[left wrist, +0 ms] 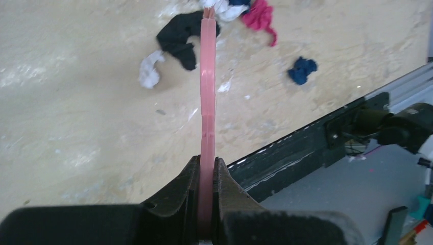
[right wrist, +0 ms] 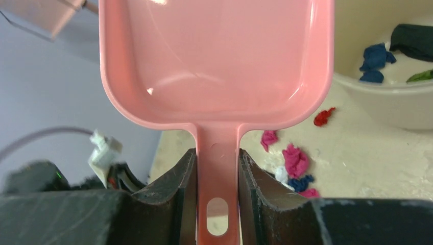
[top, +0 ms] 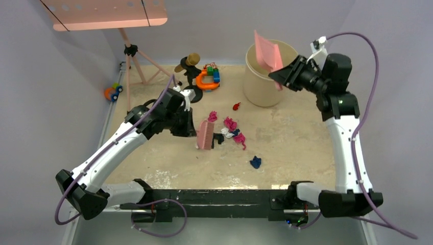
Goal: Sweep away the paper scraps from the table
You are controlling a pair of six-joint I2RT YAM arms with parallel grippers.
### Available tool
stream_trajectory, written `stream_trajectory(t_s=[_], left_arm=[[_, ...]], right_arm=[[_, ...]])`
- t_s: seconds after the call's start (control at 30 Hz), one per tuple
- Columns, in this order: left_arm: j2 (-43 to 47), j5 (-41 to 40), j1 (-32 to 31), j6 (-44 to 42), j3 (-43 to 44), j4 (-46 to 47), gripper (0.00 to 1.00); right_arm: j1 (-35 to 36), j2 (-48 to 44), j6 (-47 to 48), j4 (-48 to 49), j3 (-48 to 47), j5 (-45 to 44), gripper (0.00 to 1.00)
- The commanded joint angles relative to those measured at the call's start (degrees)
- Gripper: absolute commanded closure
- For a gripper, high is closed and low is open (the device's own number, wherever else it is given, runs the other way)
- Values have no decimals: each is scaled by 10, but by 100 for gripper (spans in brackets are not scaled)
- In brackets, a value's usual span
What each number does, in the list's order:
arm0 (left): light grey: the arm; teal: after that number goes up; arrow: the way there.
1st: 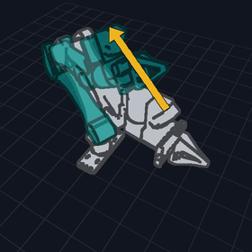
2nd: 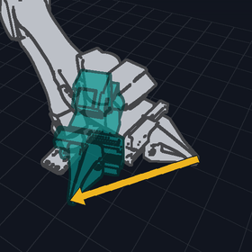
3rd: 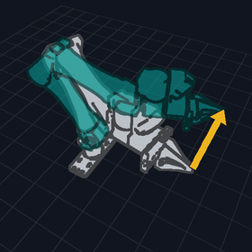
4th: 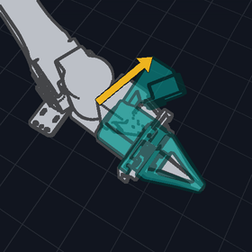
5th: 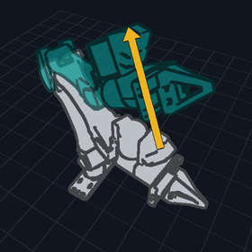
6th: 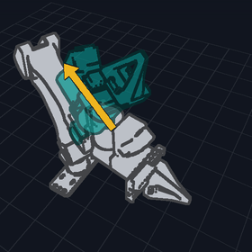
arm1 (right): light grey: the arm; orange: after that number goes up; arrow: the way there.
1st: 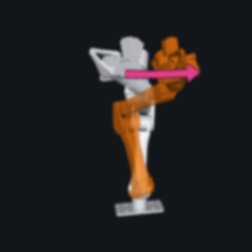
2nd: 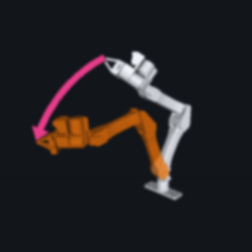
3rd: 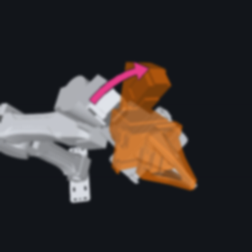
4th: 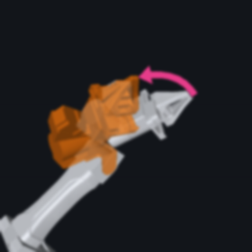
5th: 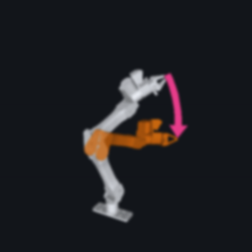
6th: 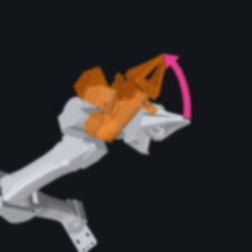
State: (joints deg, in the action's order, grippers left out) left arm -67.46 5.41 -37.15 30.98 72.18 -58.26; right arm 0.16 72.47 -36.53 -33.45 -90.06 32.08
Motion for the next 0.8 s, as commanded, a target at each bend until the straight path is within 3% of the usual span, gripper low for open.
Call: stream_trajectory(t_s=[0.0,0.33,0.67,0.77], left_arm=[[-41,64,0,76,43,130,100],[-201,102,-1,236,95,338,100],[-358,-47,6,326,215,364,100],[-401,-51,18,371,243,352,100]], right_arm=[[28,-92,101,41,115,-9,100],[35,-274,159,-21,269,-102,100],[35,-367,159,-54,327,-141,100],[35,-375,156,-64,334,-160,100]])
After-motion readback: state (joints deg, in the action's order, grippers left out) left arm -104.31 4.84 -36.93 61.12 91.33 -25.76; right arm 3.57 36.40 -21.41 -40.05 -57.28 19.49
